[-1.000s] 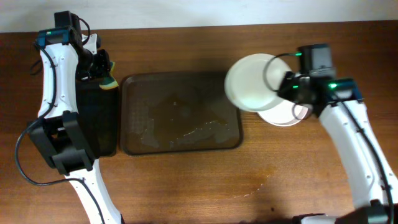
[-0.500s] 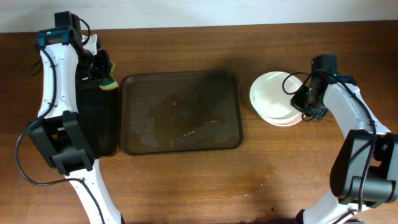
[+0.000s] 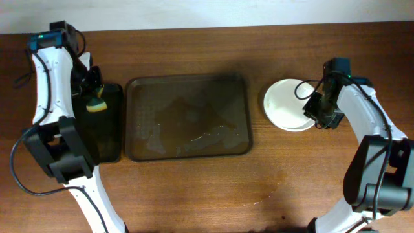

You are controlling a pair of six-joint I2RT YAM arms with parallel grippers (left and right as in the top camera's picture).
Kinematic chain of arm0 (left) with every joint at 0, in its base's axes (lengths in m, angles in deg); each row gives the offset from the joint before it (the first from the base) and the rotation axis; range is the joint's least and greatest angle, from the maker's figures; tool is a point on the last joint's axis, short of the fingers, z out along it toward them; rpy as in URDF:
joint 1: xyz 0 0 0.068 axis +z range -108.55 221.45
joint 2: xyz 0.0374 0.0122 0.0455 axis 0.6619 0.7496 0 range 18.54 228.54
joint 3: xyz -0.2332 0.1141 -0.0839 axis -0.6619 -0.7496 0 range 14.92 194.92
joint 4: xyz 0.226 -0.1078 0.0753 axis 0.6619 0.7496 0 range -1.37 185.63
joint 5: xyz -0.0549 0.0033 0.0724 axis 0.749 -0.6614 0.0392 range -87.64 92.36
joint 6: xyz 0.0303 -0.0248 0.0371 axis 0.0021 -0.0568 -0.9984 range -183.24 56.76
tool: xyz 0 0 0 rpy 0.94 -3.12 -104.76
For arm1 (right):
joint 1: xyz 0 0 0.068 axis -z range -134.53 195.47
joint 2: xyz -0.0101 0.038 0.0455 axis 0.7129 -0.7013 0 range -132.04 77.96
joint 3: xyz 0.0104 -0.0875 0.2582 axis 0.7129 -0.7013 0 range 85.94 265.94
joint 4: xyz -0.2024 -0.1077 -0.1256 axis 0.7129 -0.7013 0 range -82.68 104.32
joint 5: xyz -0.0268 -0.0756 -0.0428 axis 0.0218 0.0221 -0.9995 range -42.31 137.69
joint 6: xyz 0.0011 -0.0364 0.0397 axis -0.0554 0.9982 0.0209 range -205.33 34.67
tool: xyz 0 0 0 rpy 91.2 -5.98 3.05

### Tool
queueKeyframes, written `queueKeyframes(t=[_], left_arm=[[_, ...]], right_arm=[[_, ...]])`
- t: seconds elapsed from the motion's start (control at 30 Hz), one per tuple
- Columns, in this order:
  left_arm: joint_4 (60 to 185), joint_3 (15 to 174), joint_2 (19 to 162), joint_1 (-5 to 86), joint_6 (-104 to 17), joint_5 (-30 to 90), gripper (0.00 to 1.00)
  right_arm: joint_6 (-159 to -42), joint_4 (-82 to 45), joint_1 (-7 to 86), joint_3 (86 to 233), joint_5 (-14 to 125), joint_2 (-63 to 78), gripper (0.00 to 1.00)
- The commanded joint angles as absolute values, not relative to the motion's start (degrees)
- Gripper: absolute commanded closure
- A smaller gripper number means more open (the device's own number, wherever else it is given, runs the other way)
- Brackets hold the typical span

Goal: Clean dirty plates on tray and stack at the side

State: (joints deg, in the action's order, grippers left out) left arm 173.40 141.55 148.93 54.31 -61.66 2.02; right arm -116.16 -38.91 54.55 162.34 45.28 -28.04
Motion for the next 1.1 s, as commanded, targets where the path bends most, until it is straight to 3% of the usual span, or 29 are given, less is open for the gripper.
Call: queueKeyframes(t=[0.0,0.07,0.13,0.27,0.3,0.37,0.63,0.73,0.77,1.07], left_arm=[[176.64,141.38,148.27,55.23,-60.85,-2.28,1.00],[177.71,141.38,148.27,55.23,-60.87,-3.51,0.99],[177.71,140.85,148.27,55.23,-60.87,-3.51,0.99],[176.31,137.24,148.27,55.23,-60.89,-5.21,0.76],[175.68,135.74,148.27,55.23,-60.89,-6.28,0.62],[174.63,134.18,148.27,55.23,-60.87,-6.32,0.02],[177.47,145.92,147.05,53.87,-61.35,0.52,0.01],[177.42,154.51,144.88,51.82,-61.33,4.89,0.01],[177.12,156.46,144.42,50.97,-61.35,4.95,0.01],[173.53,157.79,144.38,49.06,-61.33,5.13,0.01]], right_arm=[[-113.41,-42.47,54.92,169.90,46.50,-27.17,0.28],[-112.54,-45.68,54.88,174.08,46.63,-27.08,0.17],[-111.95,-49.16,54.86,178.84,46.63,-27.08,0.14],[-111.40,-55.87,54.86,187.96,46.70,-27.08,0.14],[-110.59,-57.14,54.86,189.88,47.07,-27.08,0.14],[-110.04,-59.19,54.86,192.74,47.11,-27.08,0.14],[-106.92,-63.17,53.74,196.87,47.73,-23.19,0.15],[-104.40,-62.91,51.69,196.87,46.85,-17.00,0.12],[-102.81,-63.45,51.08,196.87,46.87,-14.23,0.02],[-100.75,-66.54,50.31,196.85,47.46,9.47,0.02]])
